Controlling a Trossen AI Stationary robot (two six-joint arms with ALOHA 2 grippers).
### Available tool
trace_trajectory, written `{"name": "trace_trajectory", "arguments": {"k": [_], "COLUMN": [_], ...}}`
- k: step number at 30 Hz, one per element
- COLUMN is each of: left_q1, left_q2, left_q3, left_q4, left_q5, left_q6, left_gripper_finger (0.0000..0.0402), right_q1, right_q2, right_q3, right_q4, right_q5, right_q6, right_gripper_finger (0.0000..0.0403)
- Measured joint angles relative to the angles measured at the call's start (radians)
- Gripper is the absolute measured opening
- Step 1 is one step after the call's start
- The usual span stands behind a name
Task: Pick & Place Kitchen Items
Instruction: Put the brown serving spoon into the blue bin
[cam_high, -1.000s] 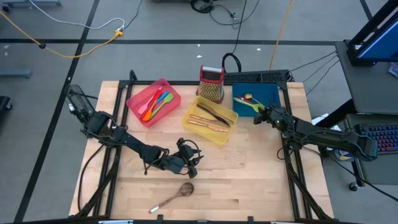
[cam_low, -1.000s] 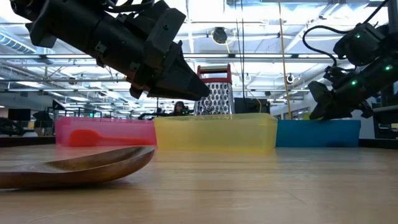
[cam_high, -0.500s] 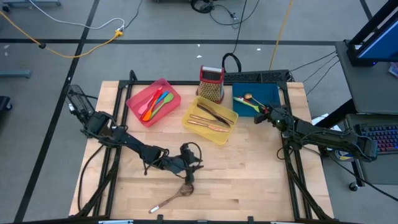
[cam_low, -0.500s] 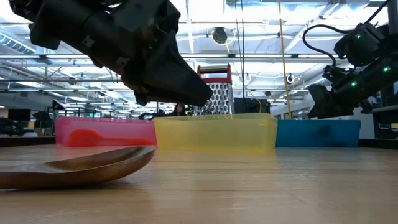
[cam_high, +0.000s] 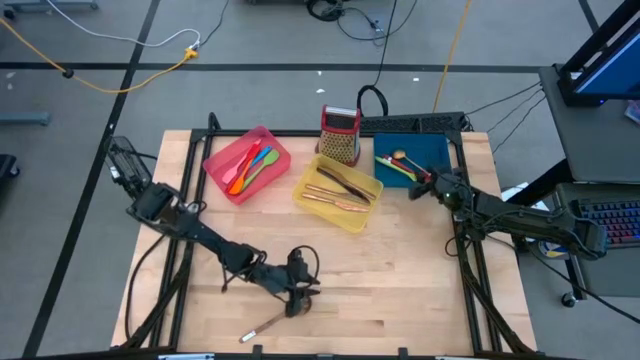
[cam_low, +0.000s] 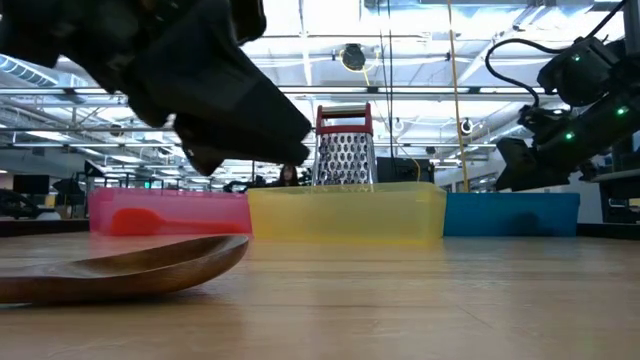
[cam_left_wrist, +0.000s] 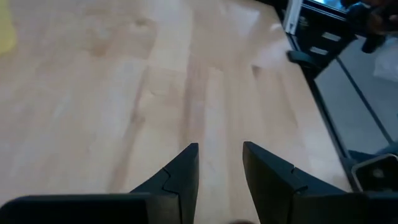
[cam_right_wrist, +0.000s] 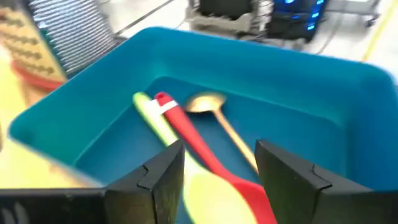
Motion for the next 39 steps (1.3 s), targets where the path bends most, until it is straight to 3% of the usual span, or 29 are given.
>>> {"name": "trace_trajectory", "arguments": {"k": [3, 8, 13, 20, 26, 31, 39], "left_q1": [-0.03, -0.098, -0.165, -0.249, -0.325, -0.385, -0.416], "left_q2": [0.0, 0.001, -0.039, -0.093, -0.069, -0.047, 0.034], "left_q3": [0.001, 0.001, 0.02, 0.112, 0.119, 0.119, 0.119], "left_q4": [-0.029, -0.111, -0.286, -0.585, -0.6, -0.593, -0.57], "left_q5": [0.0, -0.03, -0.115, -0.18, -0.193, -0.26, -0.264], "left_q6": [-0.036, -0.085, -0.166, -0.306, -0.447, -0.488, -0.552], "left_gripper_finger": [0.0127, 0.0127, 0.0127, 0.0127, 0.0127, 0.0127, 0.0127], "right_q1": [0.008, 0.039, 0.097, 0.217, 0.345, 0.442, 0.541], "right_q2": [0.0, -0.001, -0.001, 0.003, 0.008, 0.03, 0.083], "right_q3": [0.0, -0.002, -0.002, 0.0, 0.0, 0.001, 0.001], "right_q4": [0.002, 0.057, 0.228, 0.404, 0.44, 0.443, 0.443], "right_q5": [-0.046, 0.037, 0.033, -0.098, -0.202, -0.201, -0.2], "right_q6": [0.017, -0.033, -0.11, -0.134, -0.145, -0.115, -0.073], "right_gripper_finger": [0.0184, 0.0182, 0.0181, 0.0174, 0.0177, 0.0171, 0.0169]}}
